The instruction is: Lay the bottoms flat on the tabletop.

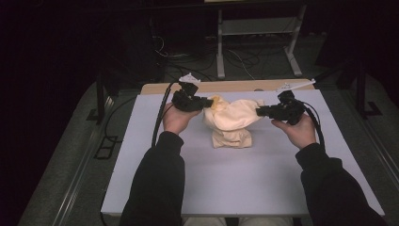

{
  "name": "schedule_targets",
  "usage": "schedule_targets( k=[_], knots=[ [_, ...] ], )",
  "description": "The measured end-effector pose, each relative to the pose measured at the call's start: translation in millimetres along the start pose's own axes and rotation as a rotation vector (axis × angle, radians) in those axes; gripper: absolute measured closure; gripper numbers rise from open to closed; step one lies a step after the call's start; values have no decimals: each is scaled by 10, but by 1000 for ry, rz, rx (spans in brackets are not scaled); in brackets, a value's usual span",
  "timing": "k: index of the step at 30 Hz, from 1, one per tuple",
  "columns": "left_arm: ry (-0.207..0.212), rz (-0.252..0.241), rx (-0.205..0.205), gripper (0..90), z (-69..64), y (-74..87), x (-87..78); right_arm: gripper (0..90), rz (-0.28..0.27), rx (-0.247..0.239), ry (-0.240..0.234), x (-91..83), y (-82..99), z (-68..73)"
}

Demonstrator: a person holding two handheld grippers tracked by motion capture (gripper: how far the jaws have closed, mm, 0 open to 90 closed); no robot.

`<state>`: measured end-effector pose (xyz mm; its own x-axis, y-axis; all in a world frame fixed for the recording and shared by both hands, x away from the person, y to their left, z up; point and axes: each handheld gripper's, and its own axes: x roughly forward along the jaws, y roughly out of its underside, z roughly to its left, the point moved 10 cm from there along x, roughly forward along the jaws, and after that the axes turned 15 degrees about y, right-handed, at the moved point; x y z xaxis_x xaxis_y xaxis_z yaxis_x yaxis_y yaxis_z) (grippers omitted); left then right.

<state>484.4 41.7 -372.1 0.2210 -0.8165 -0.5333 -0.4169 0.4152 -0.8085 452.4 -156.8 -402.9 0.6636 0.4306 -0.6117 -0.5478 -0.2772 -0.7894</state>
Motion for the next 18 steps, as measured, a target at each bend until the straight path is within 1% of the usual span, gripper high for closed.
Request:
schedule_targets(
  k=[4,6,7,9,11,12,13,15,16,17,18],
  knots=[
    [-25,-14,32,813,-48,-217,-131,802,-25,8,7,-84,-143,-44],
    [-42,-13,42,812,-84,-304,-203,801,-37,5,10,-129,-206,-47],
    [-52,-3,55,812,-105,-347,-243,802,-45,1,12,-155,-238,-46],
    [-69,21,74,813,-150,-428,-322,801,-49,-11,16,-212,-295,-34],
    [-91,38,94,813,-210,-539,-420,802,-53,-38,27,-277,-357,-19],
    [-99,42,104,813,-231,-582,-458,802,-56,-48,31,-315,-387,-10],
    [-102,38,105,812,-251,-616,-486,801,-57,-55,32,-352,-412,4],
    [-97,24,99,812,-276,-631,-508,801,-56,-66,25,-408,-423,37],
    [-90,16,90,812,-279,-607,-491,801,-47,-63,15,-417,-396,62],
    [-82,13,79,812,-278,-558,-455,801,-36,-69,10,-406,-342,84],
    [-76,20,71,812,-270,-485,-405,801,-26,-77,11,-379,-268,103]
  ],
)
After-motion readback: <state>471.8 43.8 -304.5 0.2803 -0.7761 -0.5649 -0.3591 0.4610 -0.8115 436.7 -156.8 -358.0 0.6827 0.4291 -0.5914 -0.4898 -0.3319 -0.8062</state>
